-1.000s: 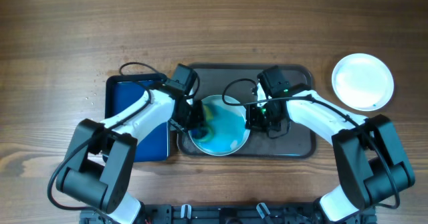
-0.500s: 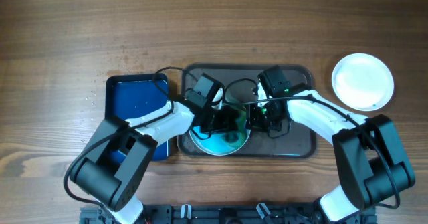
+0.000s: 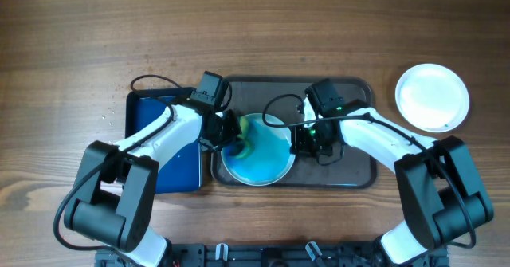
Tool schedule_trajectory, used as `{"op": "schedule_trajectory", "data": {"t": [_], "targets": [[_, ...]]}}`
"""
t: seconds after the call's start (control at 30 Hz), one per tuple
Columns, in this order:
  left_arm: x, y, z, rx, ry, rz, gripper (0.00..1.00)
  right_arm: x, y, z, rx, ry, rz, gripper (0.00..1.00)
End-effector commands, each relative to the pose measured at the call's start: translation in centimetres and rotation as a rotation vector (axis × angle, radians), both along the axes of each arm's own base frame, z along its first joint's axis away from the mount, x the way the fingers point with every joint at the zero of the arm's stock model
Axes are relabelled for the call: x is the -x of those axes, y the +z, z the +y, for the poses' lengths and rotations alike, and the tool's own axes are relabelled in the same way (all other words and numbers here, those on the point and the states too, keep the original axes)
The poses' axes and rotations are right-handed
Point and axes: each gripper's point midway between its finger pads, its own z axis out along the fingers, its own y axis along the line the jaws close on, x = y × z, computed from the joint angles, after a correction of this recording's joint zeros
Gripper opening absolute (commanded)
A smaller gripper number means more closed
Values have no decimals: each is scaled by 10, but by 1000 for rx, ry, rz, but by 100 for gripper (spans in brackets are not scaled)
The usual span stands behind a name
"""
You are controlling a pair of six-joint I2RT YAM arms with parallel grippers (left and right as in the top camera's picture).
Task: Clean dirty plates on tray and stack at the side
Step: 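Scrub the held plate with the sponge in the left gripper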
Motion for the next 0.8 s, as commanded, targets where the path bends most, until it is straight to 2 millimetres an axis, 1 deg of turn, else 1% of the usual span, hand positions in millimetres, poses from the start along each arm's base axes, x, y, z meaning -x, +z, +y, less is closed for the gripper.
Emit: {"op": "schedule_trajectory", "data": {"t": [0.0,0.1,0.13,0.2,0.23,0.33,0.43,0.53,0.63,0.7,0.77], "targets": [[39,-38,84,-387,55,136,4,6,-17,-22,105,-21,29,4],[65,-34,85,-405,22,234,4,6,-17,-22,105,-21,29,4],[70,-33,84,-401,16,258,4,6,-17,-22,104,-21,28,4],[84,-30,79,-371,-1,319,4,6,-17,-22,104,-21,28,4],[89,-29,72,-337,-32,338,4,6,-17,-22,104,-21,27,4],[100,-25,36,-137,-166,369,4,5,-17,-22,104,-21,27,4],[104,-18,-1,51,-290,343,4,5,-17,-22,104,-21,27,4],[101,-12,-38,188,-381,269,4,5,-17,-22,104,-21,27,4],[96,-5,-71,300,-449,195,4,6,-17,-22,104,-21,28,4],[92,0,-88,358,-468,154,4,6,-17,-22,104,-21,28,4],[85,2,-99,380,-461,115,4,6,-17,-22,104,-21,28,4]]}}
